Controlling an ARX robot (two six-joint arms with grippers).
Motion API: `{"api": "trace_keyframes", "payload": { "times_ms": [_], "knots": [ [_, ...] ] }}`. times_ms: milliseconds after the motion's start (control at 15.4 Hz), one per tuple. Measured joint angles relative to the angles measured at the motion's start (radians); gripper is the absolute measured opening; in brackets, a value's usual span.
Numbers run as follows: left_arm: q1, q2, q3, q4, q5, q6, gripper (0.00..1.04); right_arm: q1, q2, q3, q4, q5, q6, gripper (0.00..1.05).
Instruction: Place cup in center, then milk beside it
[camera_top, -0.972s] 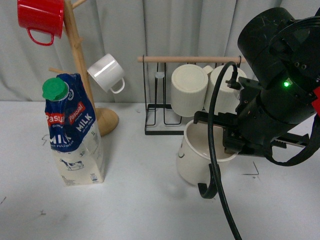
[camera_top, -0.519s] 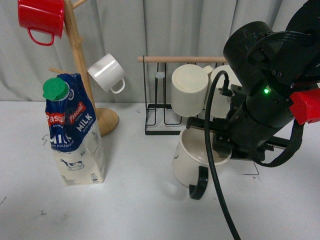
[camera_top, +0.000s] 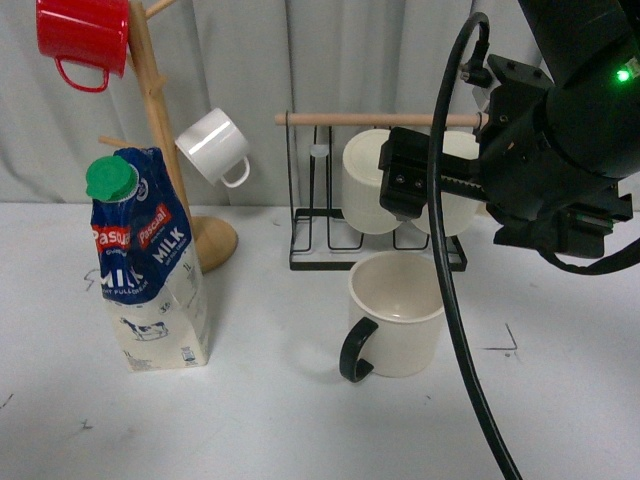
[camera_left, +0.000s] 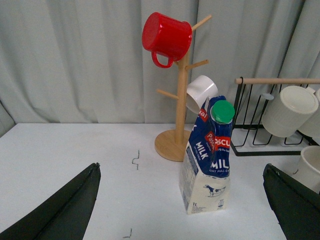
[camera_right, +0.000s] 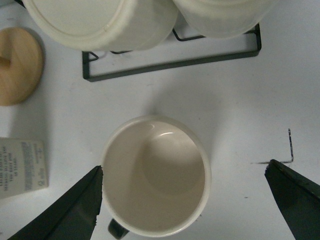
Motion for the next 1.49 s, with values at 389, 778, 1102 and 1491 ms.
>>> {"api": "trace_keyframes", "payload": {
  "times_ms": [389, 778, 1102, 1491],
  "knots": [
    [0.001, 0.0, 0.0, -0.001, 0.0, 0.0, 0.98, -0.124, -0.233, -0.698, 1.369, 0.225, -0.412, 0.35],
    [0.001, 0.0, 0.0, 0.0, 0.0, 0.0, 0.98, -0.23, -0.558, -1.014, 1.323, 0.104, -0.439, 0.02],
    [0.001, 0.0, 0.0, 0.0, 0.0, 0.0, 0.98, -0.285, -0.82, -1.135, 1.163, 0.042, -0.439, 0.02],
    [0.001, 0.0, 0.0, 0.0, 0.0, 0.0, 0.98, -0.364, -1.137, -1.2, 0.909, -0.027, -0.44, 0.02]
  ]
}}
